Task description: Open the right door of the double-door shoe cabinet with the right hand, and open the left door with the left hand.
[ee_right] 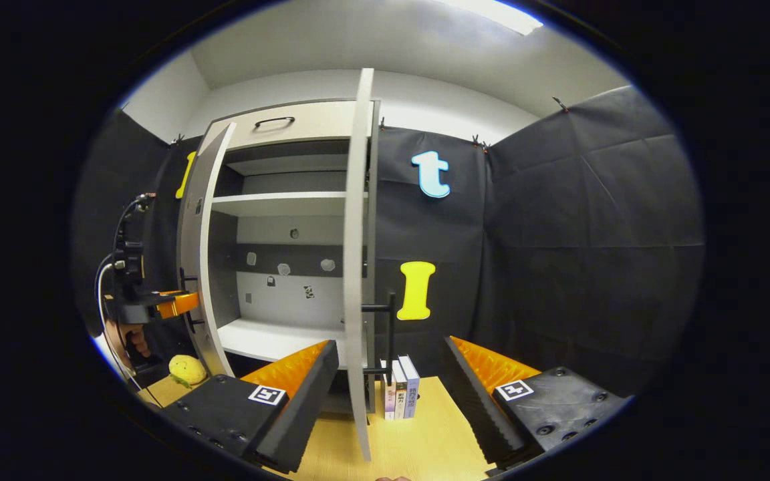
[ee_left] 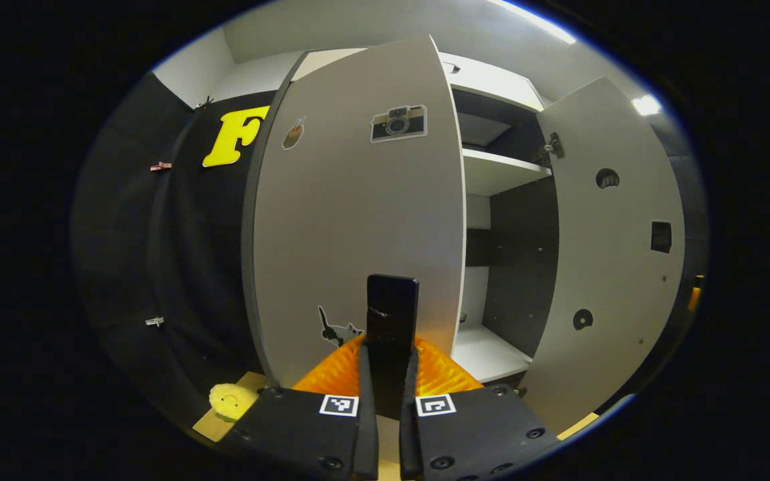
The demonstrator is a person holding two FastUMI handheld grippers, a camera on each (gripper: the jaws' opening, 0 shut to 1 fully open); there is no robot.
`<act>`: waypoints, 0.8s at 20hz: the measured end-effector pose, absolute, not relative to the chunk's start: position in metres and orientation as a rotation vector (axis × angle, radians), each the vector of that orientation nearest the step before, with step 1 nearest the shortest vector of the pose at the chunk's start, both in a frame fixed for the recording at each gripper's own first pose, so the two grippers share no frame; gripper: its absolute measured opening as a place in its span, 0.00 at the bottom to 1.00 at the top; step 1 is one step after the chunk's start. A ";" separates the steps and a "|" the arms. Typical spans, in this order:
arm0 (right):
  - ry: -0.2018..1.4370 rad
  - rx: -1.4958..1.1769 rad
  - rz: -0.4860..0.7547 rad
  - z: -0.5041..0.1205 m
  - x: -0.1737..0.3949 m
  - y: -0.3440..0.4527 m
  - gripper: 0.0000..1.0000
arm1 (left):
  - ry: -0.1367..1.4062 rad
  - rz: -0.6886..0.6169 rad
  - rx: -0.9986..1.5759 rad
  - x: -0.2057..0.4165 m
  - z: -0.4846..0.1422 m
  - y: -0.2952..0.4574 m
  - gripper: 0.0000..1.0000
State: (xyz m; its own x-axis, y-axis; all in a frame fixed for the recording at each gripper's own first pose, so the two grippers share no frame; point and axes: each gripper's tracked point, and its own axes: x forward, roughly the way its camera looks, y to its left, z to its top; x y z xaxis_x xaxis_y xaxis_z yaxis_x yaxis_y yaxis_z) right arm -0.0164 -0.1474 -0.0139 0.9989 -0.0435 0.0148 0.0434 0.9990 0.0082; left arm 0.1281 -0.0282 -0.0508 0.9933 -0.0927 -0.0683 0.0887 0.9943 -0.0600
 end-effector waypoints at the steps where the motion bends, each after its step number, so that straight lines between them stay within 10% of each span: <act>1: -0.019 0.010 -0.037 -0.013 -0.018 -0.140 0.98 | 0.071 -0.098 -0.064 0.122 -0.050 -0.023 0.17; 16: -0.006 0.027 0.001 -0.020 -0.020 -0.069 0.98 | 0.077 -0.150 -0.086 0.066 -0.052 0.057 0.16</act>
State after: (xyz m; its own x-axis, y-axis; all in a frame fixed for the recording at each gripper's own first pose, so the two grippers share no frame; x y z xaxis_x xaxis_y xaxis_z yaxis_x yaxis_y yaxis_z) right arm -0.0202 -0.0692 -0.0196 1.0000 0.0010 0.0065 -0.0011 0.9996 0.0265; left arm 0.0664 0.0568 -0.0517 0.9858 -0.1525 -0.0697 0.1459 0.9851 -0.0910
